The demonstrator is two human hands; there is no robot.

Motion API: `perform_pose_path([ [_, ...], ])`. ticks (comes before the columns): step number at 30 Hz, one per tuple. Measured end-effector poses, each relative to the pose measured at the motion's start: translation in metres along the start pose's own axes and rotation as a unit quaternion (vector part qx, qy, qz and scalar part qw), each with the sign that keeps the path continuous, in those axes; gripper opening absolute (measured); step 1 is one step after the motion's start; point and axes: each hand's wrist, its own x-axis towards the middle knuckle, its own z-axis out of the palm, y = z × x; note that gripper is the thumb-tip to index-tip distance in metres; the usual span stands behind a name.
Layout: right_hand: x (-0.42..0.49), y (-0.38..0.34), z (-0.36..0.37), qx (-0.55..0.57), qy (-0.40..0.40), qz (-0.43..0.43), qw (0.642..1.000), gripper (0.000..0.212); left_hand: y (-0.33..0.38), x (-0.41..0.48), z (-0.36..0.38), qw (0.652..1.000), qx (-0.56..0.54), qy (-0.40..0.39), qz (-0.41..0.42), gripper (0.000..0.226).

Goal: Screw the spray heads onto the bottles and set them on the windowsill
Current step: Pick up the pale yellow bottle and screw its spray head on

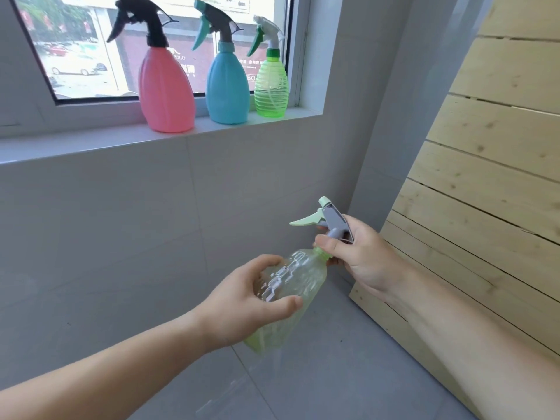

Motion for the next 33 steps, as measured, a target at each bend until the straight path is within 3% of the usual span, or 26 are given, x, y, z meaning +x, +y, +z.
perform_pose_path([
  [5, 0.003, 0.005, 0.007, -0.097, 0.09, -0.031, 0.991, 0.047, 0.001, 0.0, 0.004, 0.998, 0.057, 0.028, 0.031, 0.064],
  [9, 0.003, 0.004, 0.0, 0.023, 0.0, 0.006, 1.0, 0.029, -0.001, 0.004, -0.002, 0.998, 0.057, 0.026, 0.021, 0.066],
  [11, 0.002, 0.005, -0.002, -0.015, 0.001, 0.0, 1.0, 0.024, -0.002, 0.004, -0.001, 0.998, 0.065, 0.019, 0.02, 0.064],
  [14, 0.002, 0.01, 0.001, -0.089, 0.033, -0.002, 0.995, 0.039, -0.002, 0.002, 0.001, 0.997, 0.076, 0.017, 0.021, 0.065],
  [19, 0.003, 0.005, -0.012, 0.037, -0.051, 0.02, 0.998, 0.035, -0.001, 0.005, -0.002, 0.996, 0.078, 0.019, 0.025, 0.054],
  [21, 0.003, 0.007, -0.011, -0.013, -0.032, 0.011, 0.999, 0.025, -0.001, 0.003, 0.0, 0.995, 0.097, 0.021, 0.028, 0.052],
  [23, 0.003, 0.011, -0.004, -0.086, 0.004, 0.009, 0.996, 0.033, -0.002, 0.002, 0.001, 0.991, 0.126, 0.03, 0.029, 0.061],
  [25, 0.003, 0.012, -0.002, -0.074, 0.002, 0.019, 0.997, 0.046, -0.001, 0.001, 0.0, 0.988, 0.143, 0.039, 0.035, 0.068],
  [28, 0.003, 0.007, -0.01, 0.023, -0.033, 0.016, 0.999, 0.039, 0.001, 0.002, -0.001, 0.988, 0.139, 0.049, 0.051, 0.076],
  [33, 0.002, 0.006, 0.0, -0.084, 0.057, -0.005, 0.995, 0.027, 0.0, 0.0, 0.008, 0.986, 0.145, 0.052, 0.065, 0.074],
])
